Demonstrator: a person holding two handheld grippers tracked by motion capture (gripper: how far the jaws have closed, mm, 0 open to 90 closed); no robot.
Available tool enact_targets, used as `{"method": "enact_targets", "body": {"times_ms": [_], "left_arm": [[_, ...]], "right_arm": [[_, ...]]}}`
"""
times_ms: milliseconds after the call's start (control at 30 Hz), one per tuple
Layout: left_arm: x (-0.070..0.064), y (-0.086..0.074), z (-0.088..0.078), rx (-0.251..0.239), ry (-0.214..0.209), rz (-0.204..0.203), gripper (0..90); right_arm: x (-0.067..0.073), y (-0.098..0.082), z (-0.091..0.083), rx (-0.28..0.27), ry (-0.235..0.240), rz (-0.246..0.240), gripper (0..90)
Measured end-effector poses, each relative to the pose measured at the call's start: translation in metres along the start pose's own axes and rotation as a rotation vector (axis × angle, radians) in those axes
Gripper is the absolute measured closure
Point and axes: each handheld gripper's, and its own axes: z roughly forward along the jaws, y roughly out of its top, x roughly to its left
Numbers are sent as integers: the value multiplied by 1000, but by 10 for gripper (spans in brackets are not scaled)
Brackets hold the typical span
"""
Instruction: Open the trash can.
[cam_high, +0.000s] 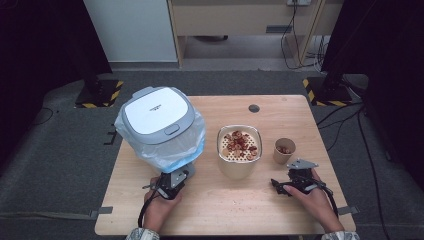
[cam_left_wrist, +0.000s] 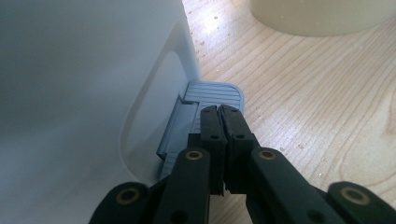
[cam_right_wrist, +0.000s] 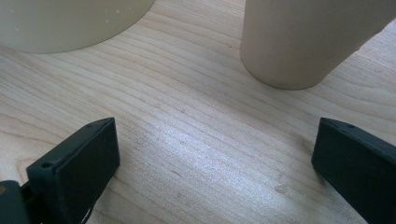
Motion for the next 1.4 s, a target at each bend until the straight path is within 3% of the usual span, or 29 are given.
{"method": "enact_targets", "body": {"times_ms": [167,200,700,833,1100,1400], "left_arm": [[1,-1,1,13,-4,1,877],[2,-1,2,20,-10,26,876],[0,-3,7,37,-11,22,874],[0,-3,6,38,-12,17,874],[0,-3,7,38,-12,18,874],[0,-3,7,38,-13,19,874]], "right_arm": [[0,0,0,0,0,0,14],[0,0,0,0,0,-1,14],[0,0,-1,15,0,1,17],[-3,2,-4,33,17,-12,67],[-10,4,-11,2,-44,18,79],[-14,5,-14,-10,-76,37,92]]}}
